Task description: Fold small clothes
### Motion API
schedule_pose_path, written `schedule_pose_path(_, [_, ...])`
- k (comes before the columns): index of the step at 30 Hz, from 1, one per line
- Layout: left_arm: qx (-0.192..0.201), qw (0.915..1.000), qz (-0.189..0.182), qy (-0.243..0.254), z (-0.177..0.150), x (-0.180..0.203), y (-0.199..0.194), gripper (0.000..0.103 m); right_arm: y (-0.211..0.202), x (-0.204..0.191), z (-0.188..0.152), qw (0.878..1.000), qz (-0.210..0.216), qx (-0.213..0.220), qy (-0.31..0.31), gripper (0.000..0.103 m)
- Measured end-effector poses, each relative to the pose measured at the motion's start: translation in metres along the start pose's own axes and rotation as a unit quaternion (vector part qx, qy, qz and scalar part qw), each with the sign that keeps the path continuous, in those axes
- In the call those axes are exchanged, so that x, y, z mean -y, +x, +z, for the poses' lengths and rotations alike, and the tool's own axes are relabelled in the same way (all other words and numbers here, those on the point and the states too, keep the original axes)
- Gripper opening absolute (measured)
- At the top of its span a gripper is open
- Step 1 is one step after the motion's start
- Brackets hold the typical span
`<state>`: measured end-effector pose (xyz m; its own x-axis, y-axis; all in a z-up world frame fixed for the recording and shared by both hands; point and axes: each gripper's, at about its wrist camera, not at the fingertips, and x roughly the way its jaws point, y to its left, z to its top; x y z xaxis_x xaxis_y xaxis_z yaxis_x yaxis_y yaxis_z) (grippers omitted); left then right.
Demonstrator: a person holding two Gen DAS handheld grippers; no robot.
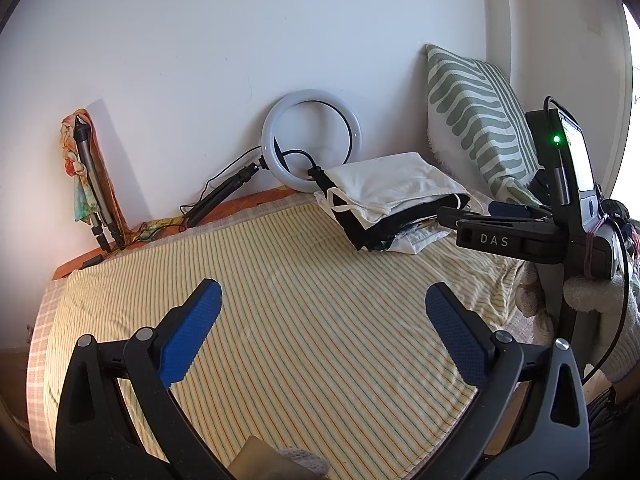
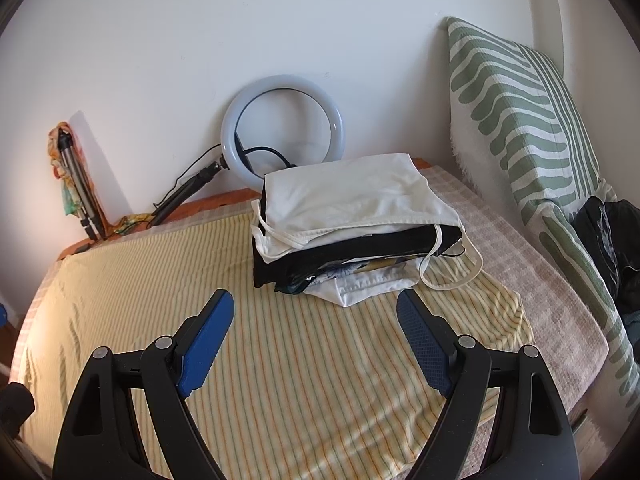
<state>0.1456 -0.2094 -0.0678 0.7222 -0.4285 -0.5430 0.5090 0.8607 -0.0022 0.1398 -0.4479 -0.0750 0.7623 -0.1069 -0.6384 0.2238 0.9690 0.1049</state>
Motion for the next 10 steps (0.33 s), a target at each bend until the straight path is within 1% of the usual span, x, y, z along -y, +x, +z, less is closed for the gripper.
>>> schedule_pose_path(3, [0.003, 1.0, 0.002, 0.001, 0.0, -0.001, -0.001, 0.103, 0.0, -0.001, 0.0, 1.0, 0.0, 0.0, 0.0, 0.084])
schedule_pose_path(8, [0.034, 0.9993, 0.007, 0.016, -0.001, -0.003, -0.011, 0.103, 0.0, -0.001, 0.0, 1.0, 0.0, 0.0, 0.0, 0.084])
schedule_pose_path(10, [0.033, 0.9993, 0.003, 0.019, 0.0, -0.003, -0.011, 0.103, 0.0, -0.001, 0.0, 1.0, -0.001, 0.0, 0.001, 0.084])
